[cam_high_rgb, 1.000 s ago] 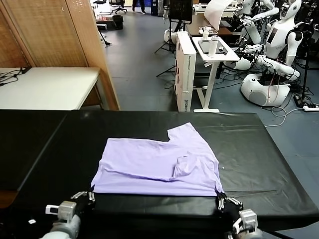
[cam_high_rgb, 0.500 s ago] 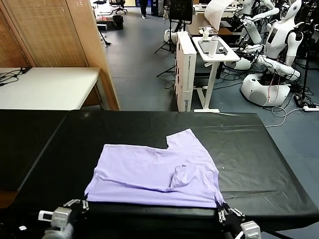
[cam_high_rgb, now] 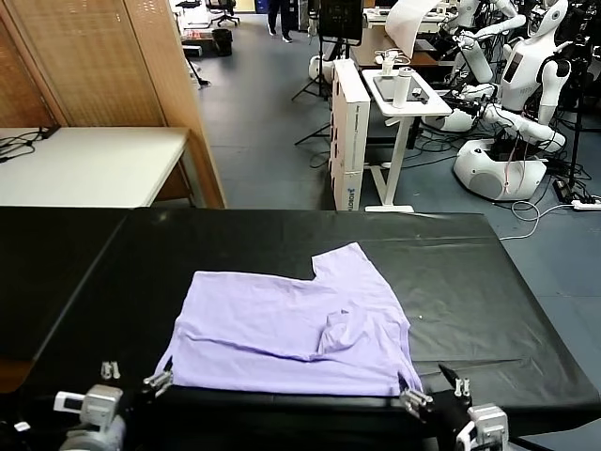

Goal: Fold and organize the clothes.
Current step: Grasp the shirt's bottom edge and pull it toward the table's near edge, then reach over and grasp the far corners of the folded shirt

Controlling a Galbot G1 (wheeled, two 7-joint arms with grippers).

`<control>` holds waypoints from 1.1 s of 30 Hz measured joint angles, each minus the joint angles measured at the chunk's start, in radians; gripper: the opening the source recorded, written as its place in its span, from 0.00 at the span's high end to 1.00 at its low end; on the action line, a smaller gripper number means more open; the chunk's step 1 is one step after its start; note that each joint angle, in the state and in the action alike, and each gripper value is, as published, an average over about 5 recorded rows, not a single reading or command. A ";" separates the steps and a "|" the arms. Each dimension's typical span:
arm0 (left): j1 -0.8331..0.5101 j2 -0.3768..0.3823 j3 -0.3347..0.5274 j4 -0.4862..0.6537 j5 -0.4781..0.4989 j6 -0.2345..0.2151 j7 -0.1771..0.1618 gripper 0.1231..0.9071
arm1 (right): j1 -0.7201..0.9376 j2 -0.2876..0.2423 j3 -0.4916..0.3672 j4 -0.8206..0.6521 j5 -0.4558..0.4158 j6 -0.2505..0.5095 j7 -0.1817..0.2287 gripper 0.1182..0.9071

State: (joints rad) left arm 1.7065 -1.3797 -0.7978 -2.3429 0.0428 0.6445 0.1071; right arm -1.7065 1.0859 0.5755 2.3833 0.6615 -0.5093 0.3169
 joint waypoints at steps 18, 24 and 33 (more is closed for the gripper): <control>-0.283 0.074 0.095 0.261 -0.384 -0.254 -0.131 0.00 | 0.523 -0.091 -0.163 -0.412 0.028 0.015 -0.186 0.00; -0.335 0.110 0.148 0.344 -0.393 -0.248 -0.133 0.00 | 0.682 -0.071 -0.282 -0.545 -0.041 0.016 -0.197 0.00; -0.415 0.163 0.221 0.436 -0.415 -0.206 -0.150 0.00 | 0.850 -0.025 -0.418 -0.714 -0.054 0.014 -0.205 0.00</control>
State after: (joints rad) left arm 1.2919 -1.2172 -0.5768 -1.9070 -0.3725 0.4386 -0.0429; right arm -0.8568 1.0606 0.1570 1.6690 0.6073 -0.4950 0.1124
